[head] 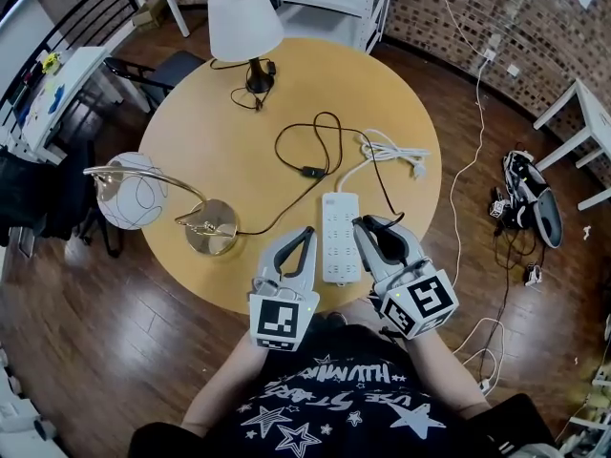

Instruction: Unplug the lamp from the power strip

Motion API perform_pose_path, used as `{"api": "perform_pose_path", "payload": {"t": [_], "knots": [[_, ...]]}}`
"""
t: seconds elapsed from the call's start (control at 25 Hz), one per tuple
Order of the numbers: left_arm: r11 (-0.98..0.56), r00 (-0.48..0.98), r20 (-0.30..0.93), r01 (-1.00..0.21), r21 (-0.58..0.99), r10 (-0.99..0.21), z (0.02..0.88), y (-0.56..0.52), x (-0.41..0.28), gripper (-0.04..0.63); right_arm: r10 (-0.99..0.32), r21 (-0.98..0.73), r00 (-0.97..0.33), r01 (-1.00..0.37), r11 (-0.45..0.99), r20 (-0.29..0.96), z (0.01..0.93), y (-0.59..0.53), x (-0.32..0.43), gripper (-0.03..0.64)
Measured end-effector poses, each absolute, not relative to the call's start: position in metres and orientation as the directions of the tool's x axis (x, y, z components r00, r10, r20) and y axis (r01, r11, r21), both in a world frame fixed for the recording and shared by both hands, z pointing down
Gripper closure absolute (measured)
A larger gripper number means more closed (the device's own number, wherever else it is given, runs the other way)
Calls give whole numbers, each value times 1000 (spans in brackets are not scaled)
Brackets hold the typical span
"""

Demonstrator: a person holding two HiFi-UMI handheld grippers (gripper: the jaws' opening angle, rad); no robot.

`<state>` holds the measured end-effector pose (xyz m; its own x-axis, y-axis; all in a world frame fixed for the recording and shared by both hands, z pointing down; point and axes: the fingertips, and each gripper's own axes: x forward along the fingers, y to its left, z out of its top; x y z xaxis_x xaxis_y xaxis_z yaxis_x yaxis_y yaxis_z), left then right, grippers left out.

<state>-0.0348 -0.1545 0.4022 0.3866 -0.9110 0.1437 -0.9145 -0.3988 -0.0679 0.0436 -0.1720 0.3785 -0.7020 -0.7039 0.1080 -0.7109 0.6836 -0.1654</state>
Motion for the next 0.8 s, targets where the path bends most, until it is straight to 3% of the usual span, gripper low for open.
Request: {"api": "perform_pose_path", "payload": {"t": [0.8], "knots": [[-357, 345, 164, -932, -54, -924, 404, -140, -43, 594, -698, -156, -706, -708, 689, 121, 389, -167, 46, 554]]}}
